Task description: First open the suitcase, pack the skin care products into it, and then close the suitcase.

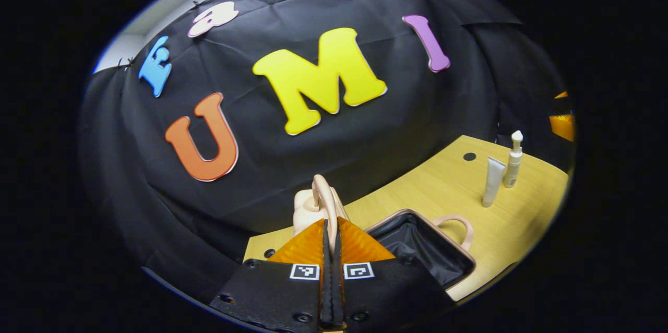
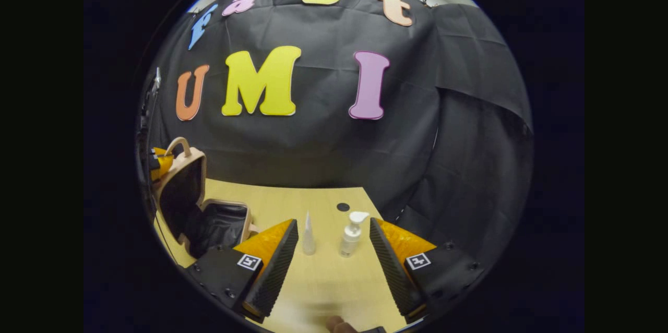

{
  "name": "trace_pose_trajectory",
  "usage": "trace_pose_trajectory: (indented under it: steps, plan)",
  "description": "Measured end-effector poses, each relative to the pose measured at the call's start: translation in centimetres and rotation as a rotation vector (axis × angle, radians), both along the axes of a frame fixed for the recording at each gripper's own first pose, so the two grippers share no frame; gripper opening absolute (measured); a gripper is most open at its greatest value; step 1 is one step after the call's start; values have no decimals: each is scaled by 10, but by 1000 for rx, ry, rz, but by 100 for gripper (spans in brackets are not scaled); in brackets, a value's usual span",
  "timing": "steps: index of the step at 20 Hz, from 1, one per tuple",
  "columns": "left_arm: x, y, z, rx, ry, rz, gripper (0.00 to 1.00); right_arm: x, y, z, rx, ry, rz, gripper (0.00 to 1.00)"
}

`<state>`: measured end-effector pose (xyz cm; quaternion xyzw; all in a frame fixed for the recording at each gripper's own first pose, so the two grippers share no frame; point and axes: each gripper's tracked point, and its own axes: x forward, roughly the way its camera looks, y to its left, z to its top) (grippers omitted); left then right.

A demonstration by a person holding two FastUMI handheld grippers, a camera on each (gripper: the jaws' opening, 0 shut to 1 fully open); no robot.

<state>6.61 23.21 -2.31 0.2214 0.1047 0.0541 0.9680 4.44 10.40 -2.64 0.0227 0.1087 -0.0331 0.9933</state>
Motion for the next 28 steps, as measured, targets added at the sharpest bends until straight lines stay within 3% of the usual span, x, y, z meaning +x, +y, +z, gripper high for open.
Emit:
trace_pose_trajectory:
  steps: [5, 13, 15, 18, 20, 28]
  plan:
    - [-10, 112, -2, -139, -48, 106, 3, -10, 35, 13, 14, -2, -21, 82]
    - [-17, 244, -82, -271, 39, 233, 3, -30, 73, 11, -33, 22, 24, 82]
    - [-21, 263, -105, -296, 59, 267, 3, -33, 71, 8, -33, 33, 18, 82]
    - [-25, 287, -142, -261, 121, 311, 3, -36, 65, -1, -11, 53, -7, 82]
    - [-21, 295, -167, -298, 154, 333, 3, -38, 65, -12, 19, 77, -15, 82]
    - [-20, 312, -239, -410, 265, 313, 4, -44, 60, -33, -21, 125, -21, 82]
